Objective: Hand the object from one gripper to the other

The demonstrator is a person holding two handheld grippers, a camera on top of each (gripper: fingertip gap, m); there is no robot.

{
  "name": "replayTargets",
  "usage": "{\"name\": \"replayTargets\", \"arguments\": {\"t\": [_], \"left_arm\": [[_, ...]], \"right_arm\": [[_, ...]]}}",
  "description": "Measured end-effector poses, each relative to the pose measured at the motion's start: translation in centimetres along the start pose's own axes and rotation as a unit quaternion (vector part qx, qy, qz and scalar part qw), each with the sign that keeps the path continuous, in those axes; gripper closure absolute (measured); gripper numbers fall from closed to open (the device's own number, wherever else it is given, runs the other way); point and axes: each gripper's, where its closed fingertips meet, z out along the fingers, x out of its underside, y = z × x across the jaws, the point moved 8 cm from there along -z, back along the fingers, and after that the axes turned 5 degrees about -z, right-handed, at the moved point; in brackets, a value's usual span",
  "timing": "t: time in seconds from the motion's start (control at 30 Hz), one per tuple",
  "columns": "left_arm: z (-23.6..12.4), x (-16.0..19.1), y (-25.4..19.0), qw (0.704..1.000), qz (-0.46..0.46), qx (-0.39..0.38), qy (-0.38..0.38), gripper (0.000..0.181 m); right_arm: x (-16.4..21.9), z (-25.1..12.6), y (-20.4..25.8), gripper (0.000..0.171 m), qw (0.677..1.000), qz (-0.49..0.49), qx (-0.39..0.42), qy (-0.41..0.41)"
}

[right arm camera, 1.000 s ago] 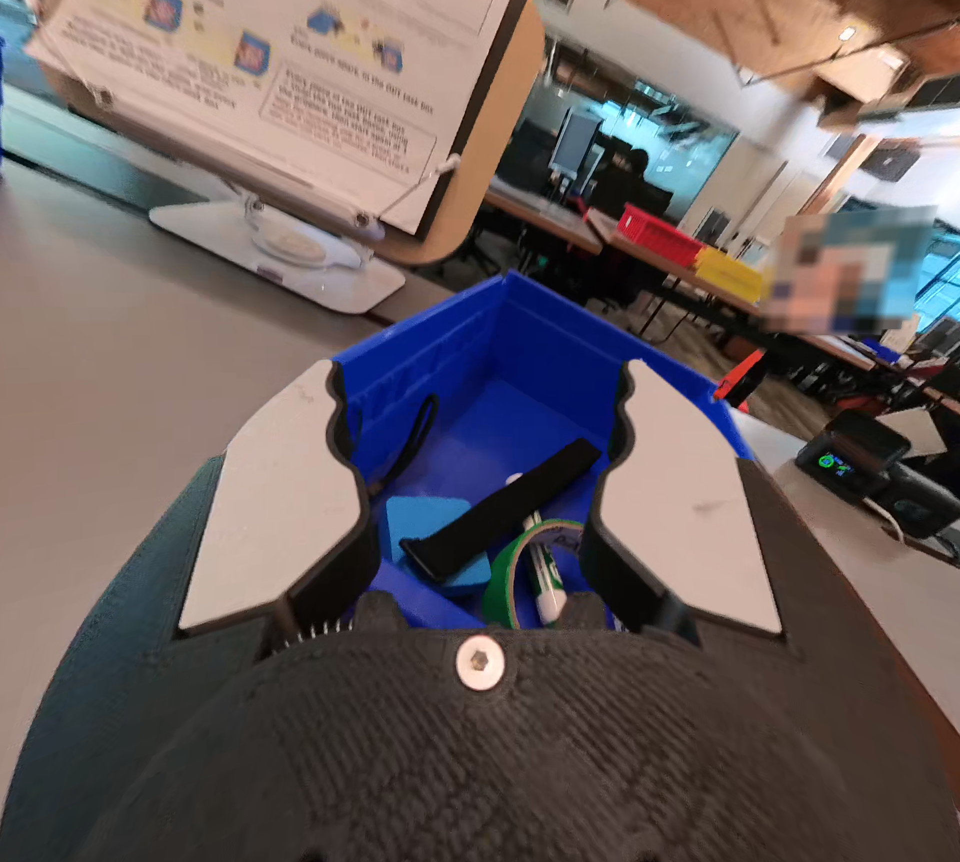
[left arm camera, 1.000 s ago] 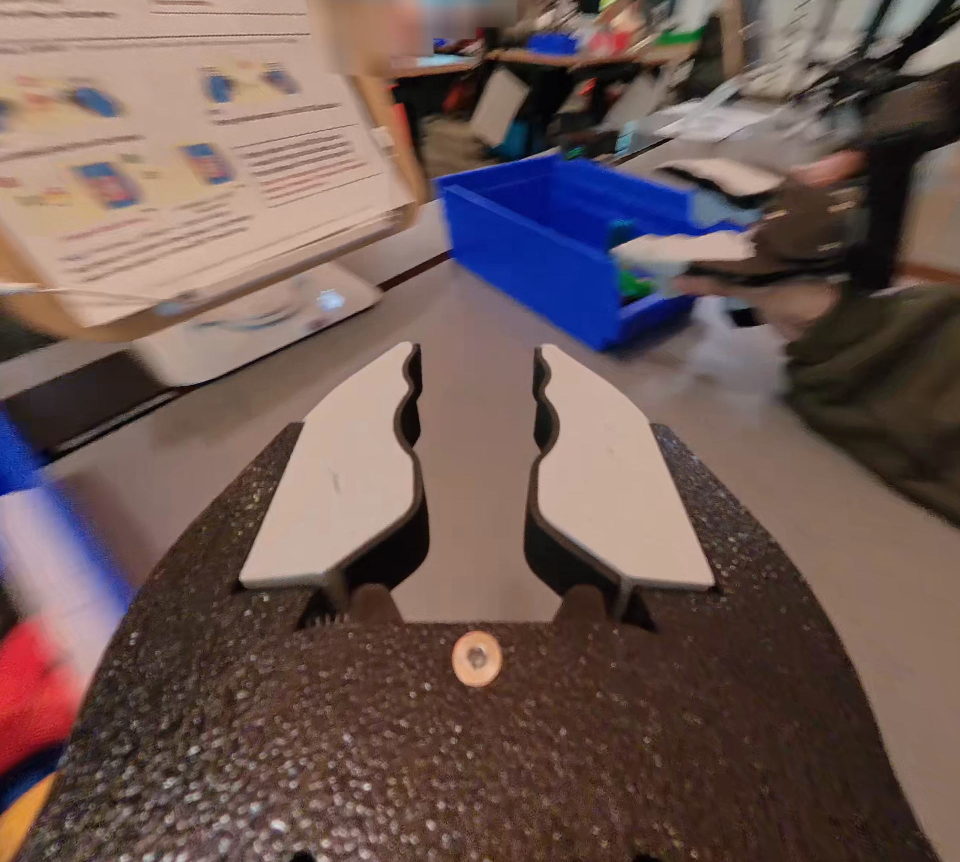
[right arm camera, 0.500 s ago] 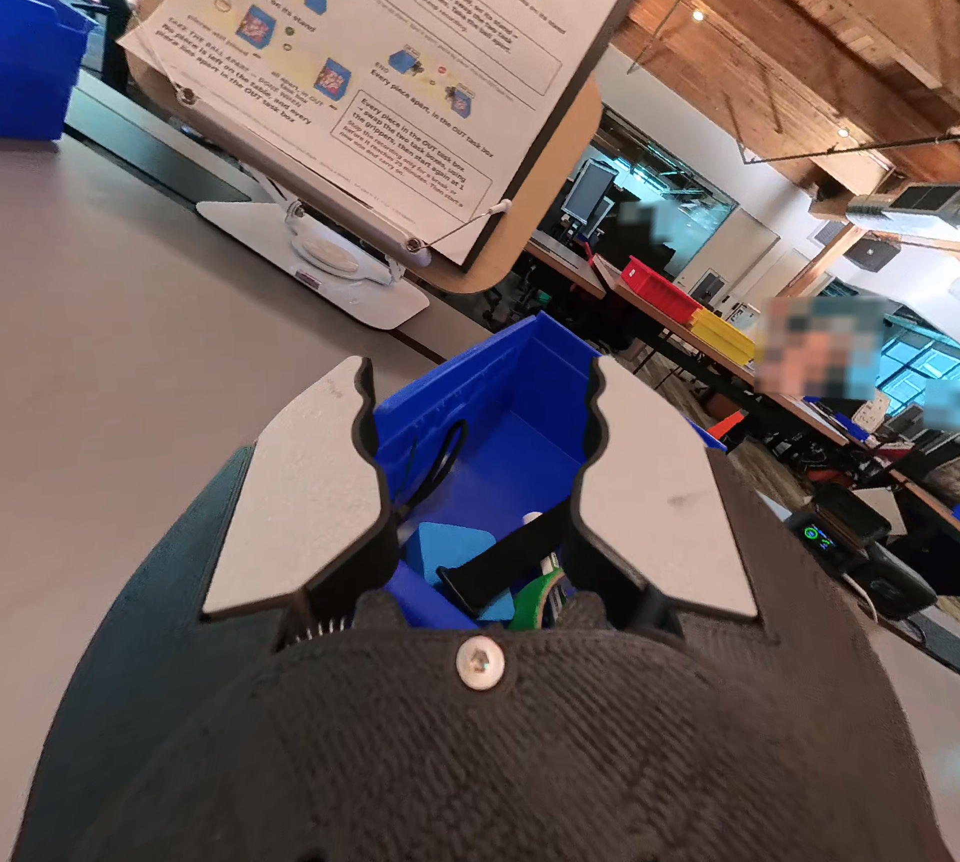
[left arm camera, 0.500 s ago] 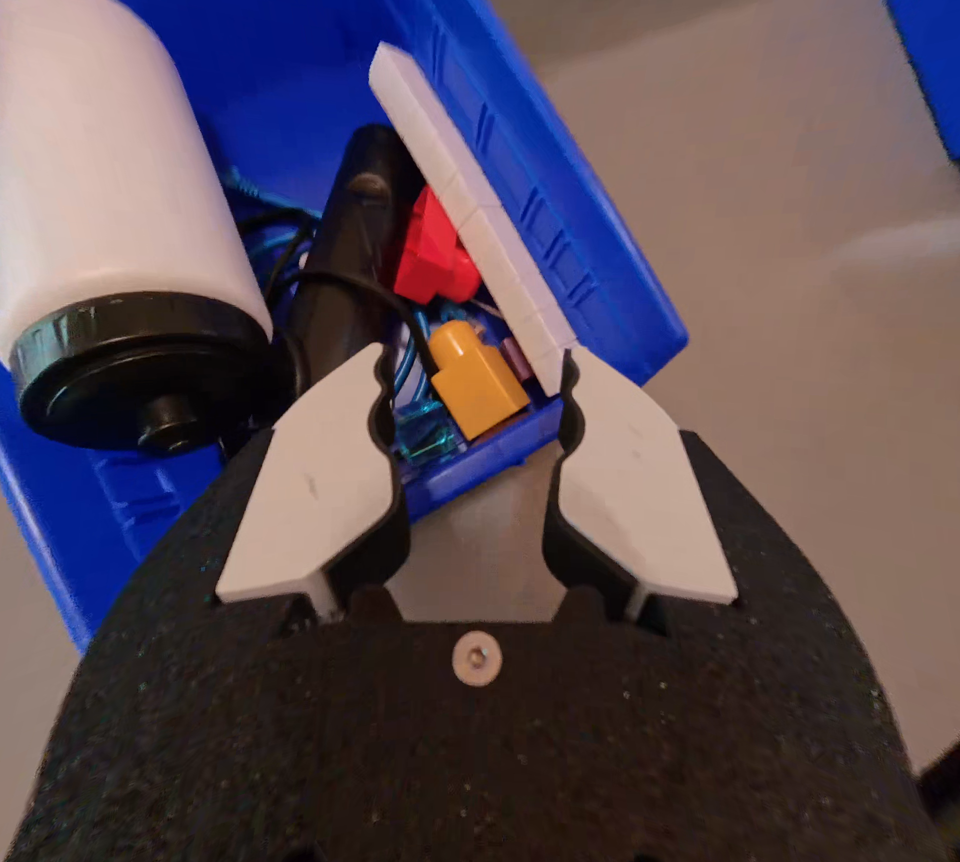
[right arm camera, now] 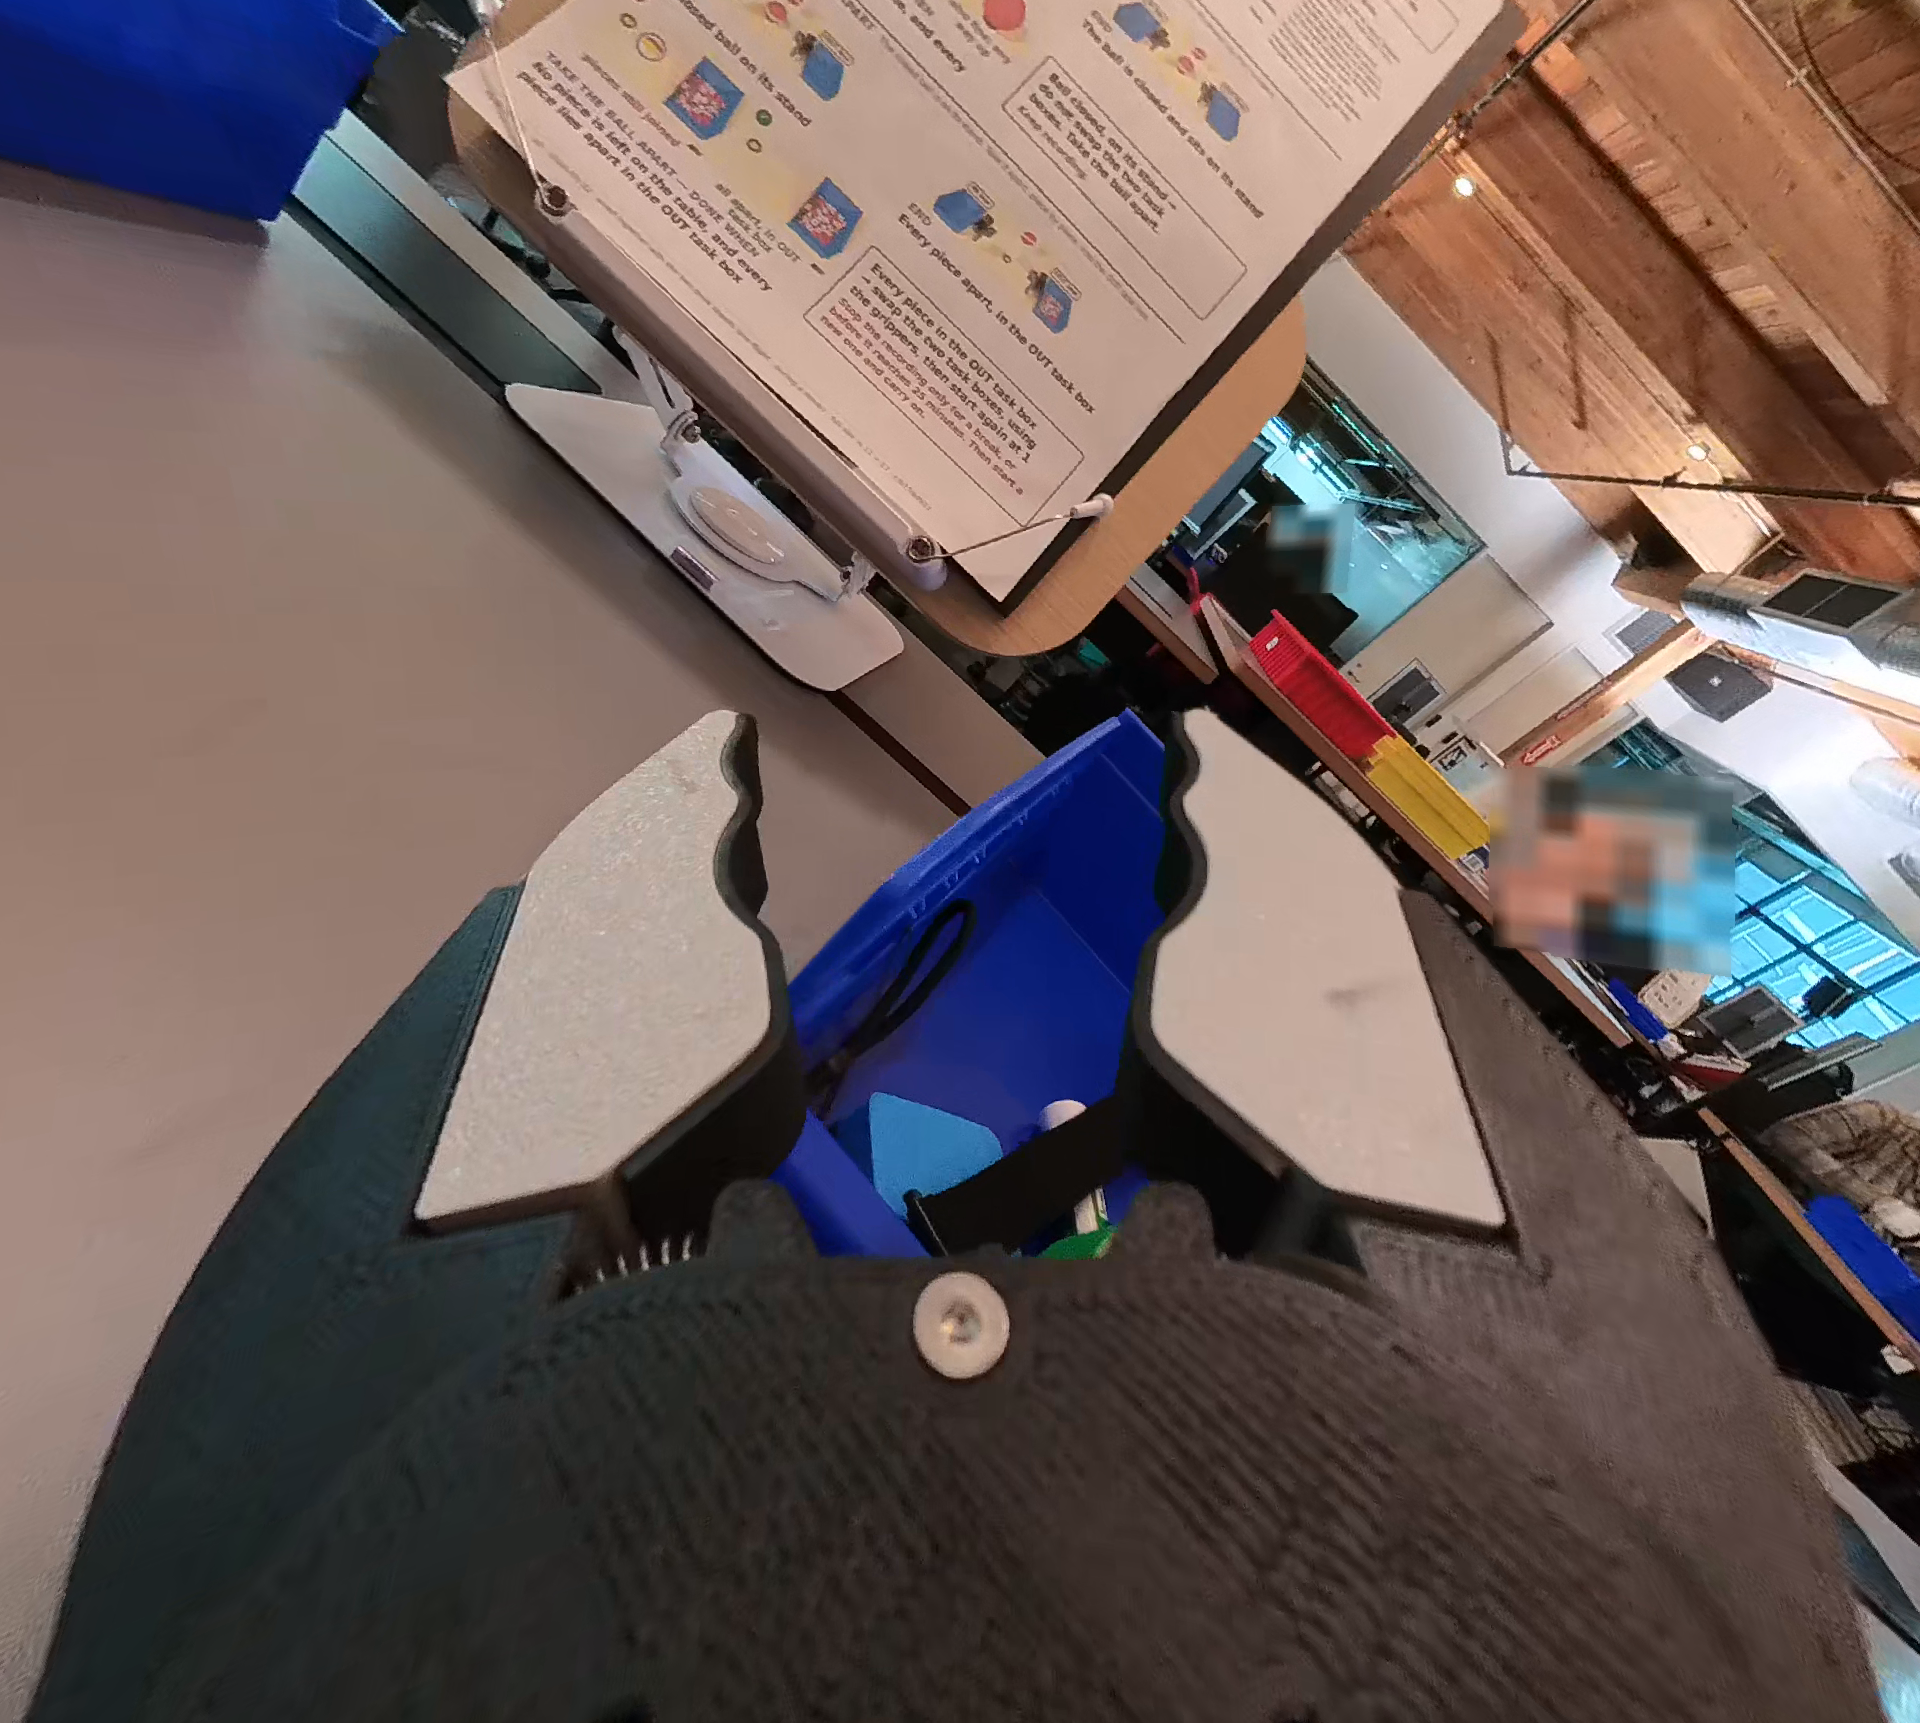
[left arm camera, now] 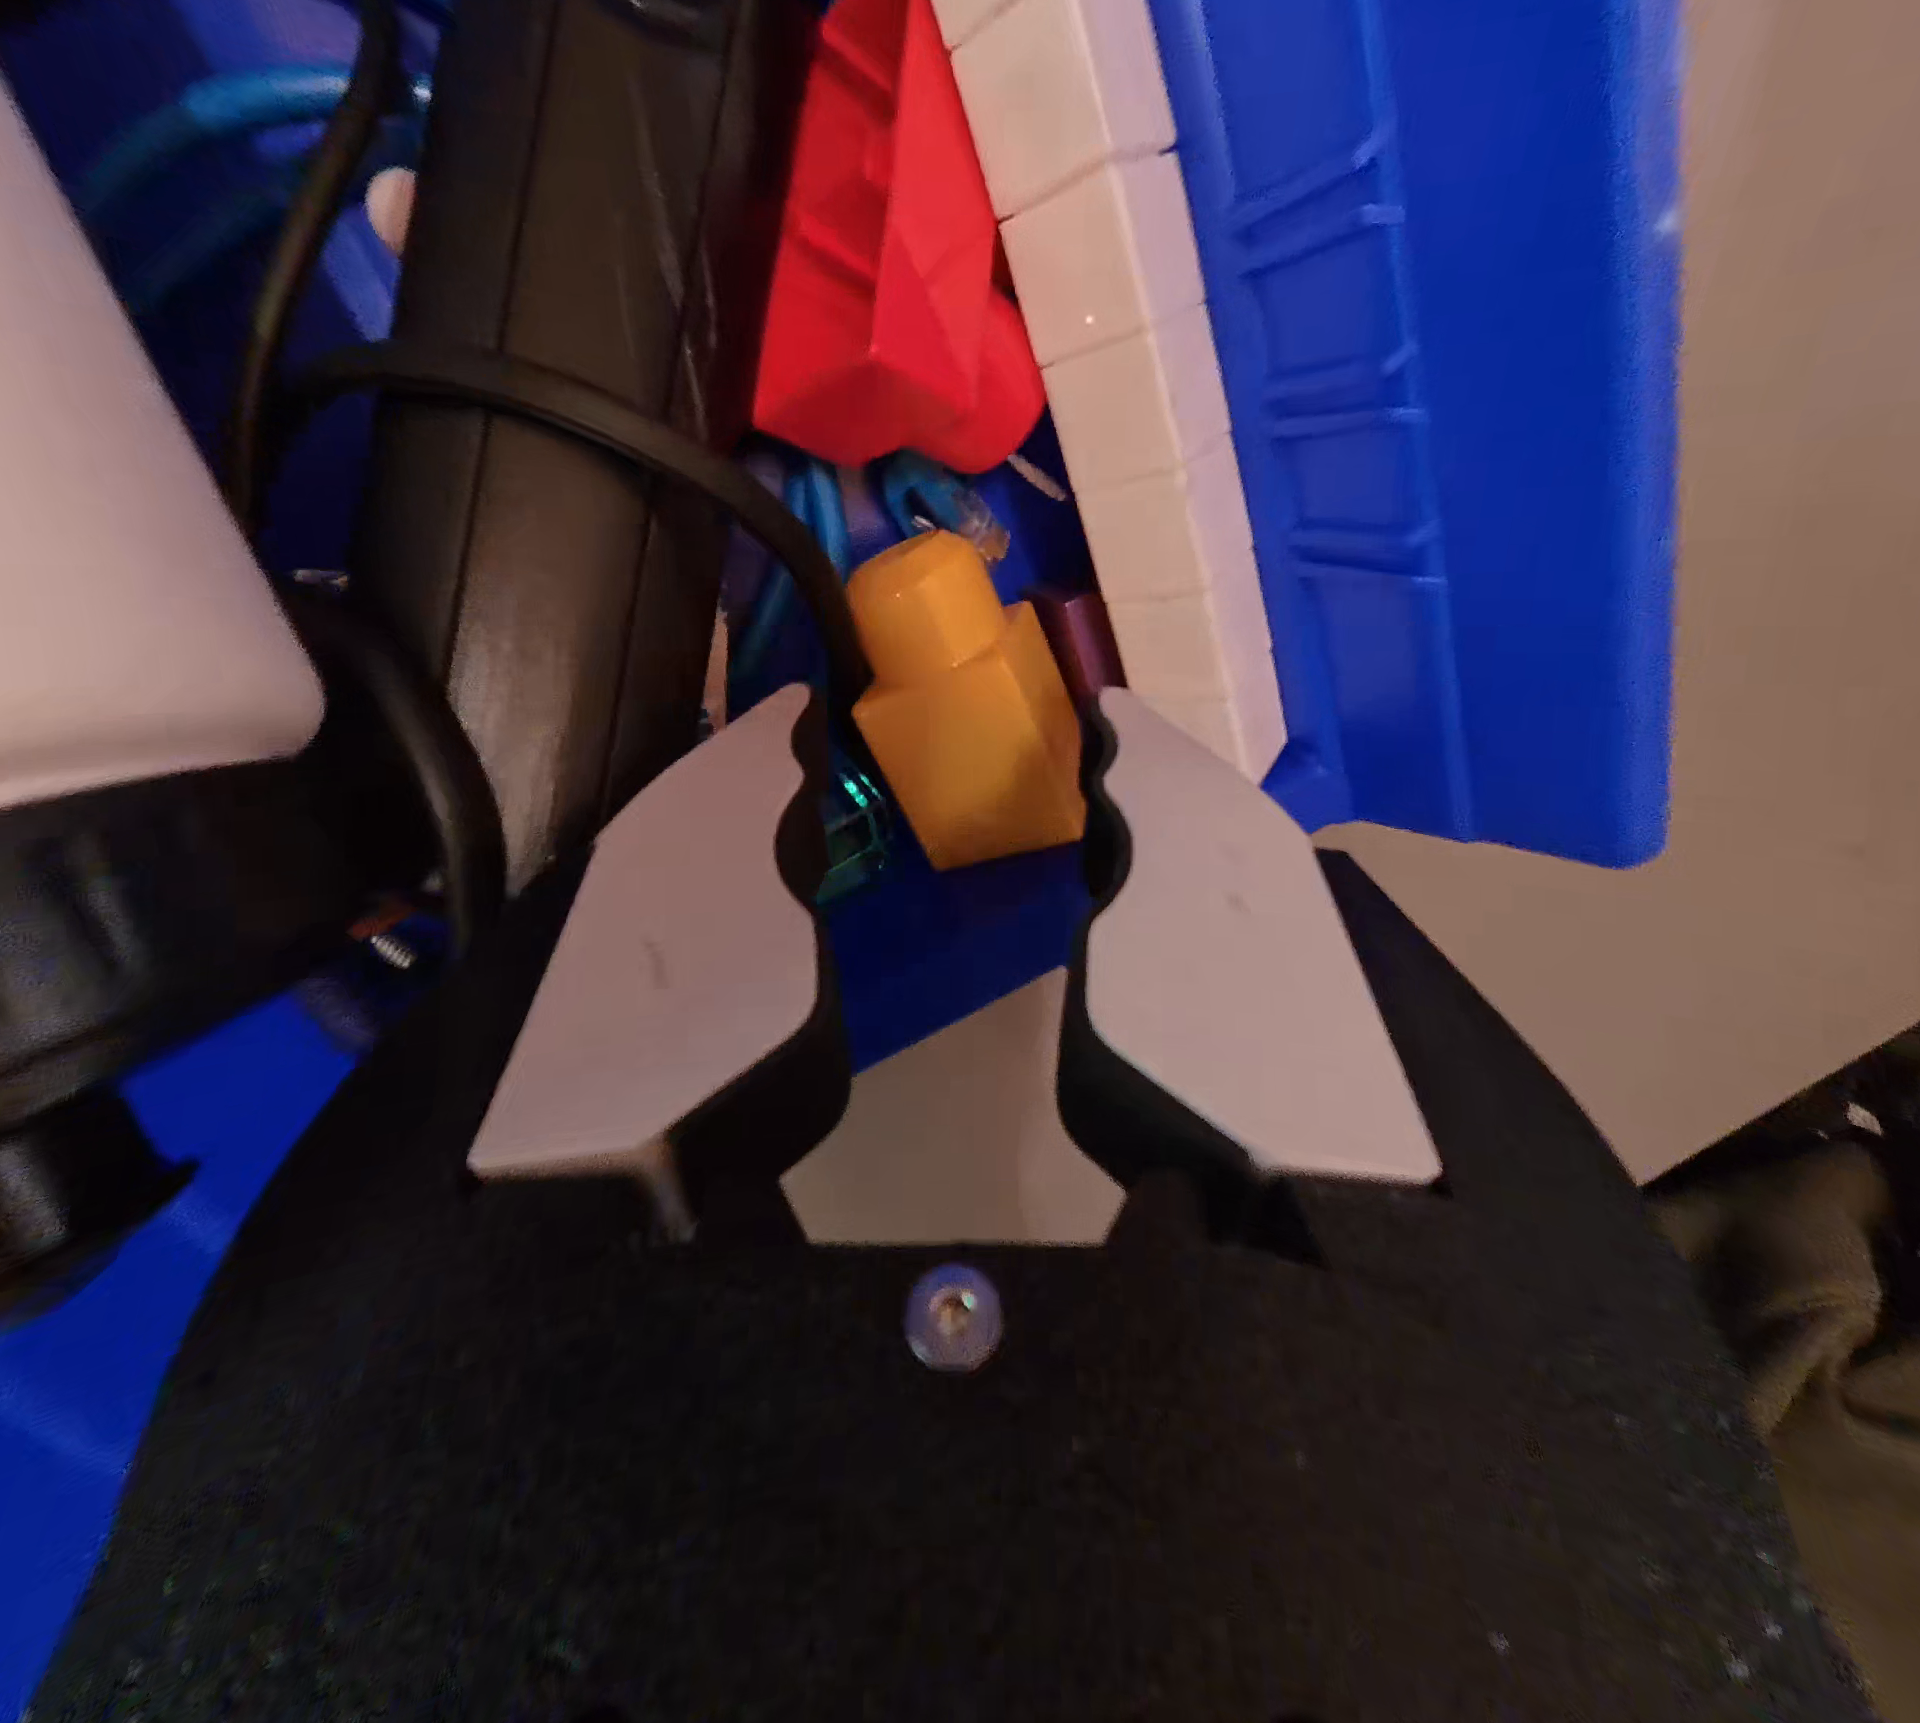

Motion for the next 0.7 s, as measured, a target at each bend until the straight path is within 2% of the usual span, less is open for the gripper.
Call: {"name": "replayTargets", "arguments": {"t": [0.07, 0.2, 0.37, 0.43, 0.57, 0.63, 0.7], "left_arm": [[0.6, -0.1, 0.2, 1.000, -0.004, 0.002, 0.025, 0.143], [0.7, -0.4, 0.2, 0.998, -0.033, 0.022, 0.042, 0.145], [-0.2, -0.4, 0.1, 0.998, -0.011, 0.062, 0.032, 0.146], [-2.0, -0.5, -0.1, 0.997, 0.011, 0.079, -0.017, 0.146], [-7.2, -0.3, -1.2, 0.980, 0.061, 0.077, -0.175, 0.147], [-9.4, 0.2, -2.9, 0.952, 0.113, 0.102, -0.267, 0.147], [-10.5, 1.2, -5.9, 0.905, 0.171, 0.184, -0.342, 0.147]], "right_arm": [[-0.1, 0.0, 0.2, 0.097, 1.000, -0.012, -0.005, 0.001], [-0.2, 0.0, 0.2, 0.097, 1.000, -0.029, -0.005, 0.002], [-0.3, -0.2, -0.1, 0.098, 1.000, -0.019, 0.002, -0.002], [-0.4, -0.3, -0.3, 0.098, 1.000, -0.006, 0.002, -0.008], [-1.2, -0.5, -0.3, 0.098, 0.998, 0.042, -0.016, -0.042], [-2.1, -0.5, 0.6, 0.098, 0.988, 0.104, -0.081, -0.081], [-3.4, -0.6, 2.1, 0.098, 0.958, 0.186, -0.179, -0.124]]}}
